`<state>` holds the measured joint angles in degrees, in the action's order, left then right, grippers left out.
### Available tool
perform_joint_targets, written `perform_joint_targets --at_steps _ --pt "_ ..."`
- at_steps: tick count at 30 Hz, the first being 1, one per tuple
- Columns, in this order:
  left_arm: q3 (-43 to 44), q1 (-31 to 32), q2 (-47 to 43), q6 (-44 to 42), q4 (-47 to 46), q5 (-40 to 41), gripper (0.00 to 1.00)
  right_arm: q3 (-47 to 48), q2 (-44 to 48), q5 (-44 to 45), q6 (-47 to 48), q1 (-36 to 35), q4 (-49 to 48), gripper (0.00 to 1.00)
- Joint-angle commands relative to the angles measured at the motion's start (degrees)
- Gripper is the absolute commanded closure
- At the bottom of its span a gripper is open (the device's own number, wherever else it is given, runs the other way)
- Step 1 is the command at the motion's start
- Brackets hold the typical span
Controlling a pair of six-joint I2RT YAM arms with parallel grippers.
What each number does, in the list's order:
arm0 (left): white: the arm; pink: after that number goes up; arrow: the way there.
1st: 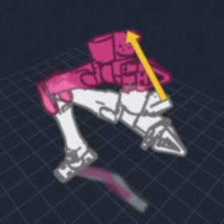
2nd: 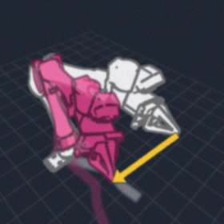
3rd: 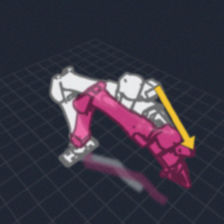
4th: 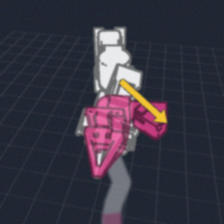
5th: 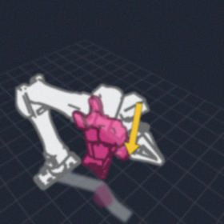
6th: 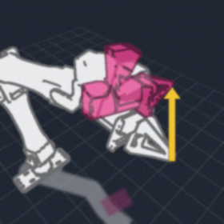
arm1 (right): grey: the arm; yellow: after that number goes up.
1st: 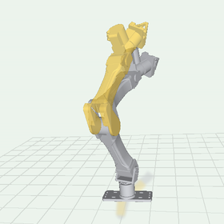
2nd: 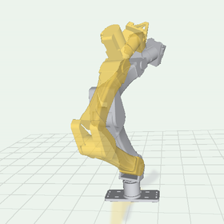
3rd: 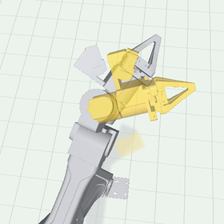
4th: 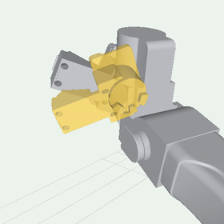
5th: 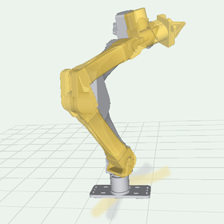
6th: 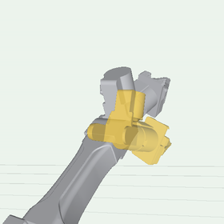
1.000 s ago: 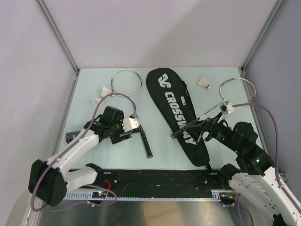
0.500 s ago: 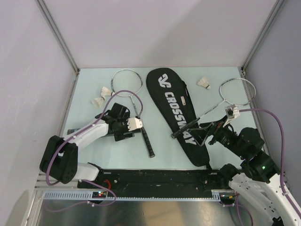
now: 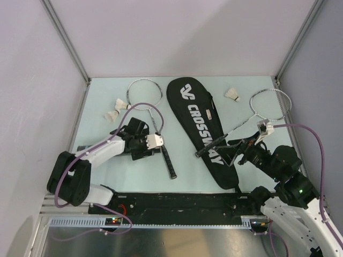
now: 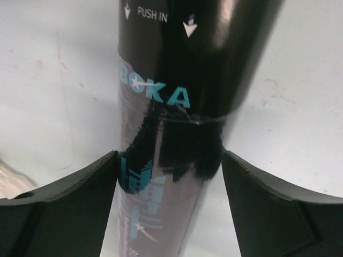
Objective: Pack up the badminton gear
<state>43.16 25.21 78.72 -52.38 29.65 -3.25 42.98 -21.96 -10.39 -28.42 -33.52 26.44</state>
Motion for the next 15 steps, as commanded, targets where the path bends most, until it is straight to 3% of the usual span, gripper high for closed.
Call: perform_joint_targets --at_steps 1,7,15 --pt "1.0 0.2 1.8 3.4 0.4 -1.4 0.23 0.2 0.7 -0.4 0.0 0.1 0.6 0.01" --pt "1.3 0.4 -4.7 10.8 0.4 -3.4 0.36 0.1 0.4 -0.7 -1.2 0.1 0.9 0.0" --pt "0.2 0.8 -20.8 19.7 0.4 -4.0 0.37 -0.3 -2.6 -2.5 -4.0 0.1 1.1 0.01"
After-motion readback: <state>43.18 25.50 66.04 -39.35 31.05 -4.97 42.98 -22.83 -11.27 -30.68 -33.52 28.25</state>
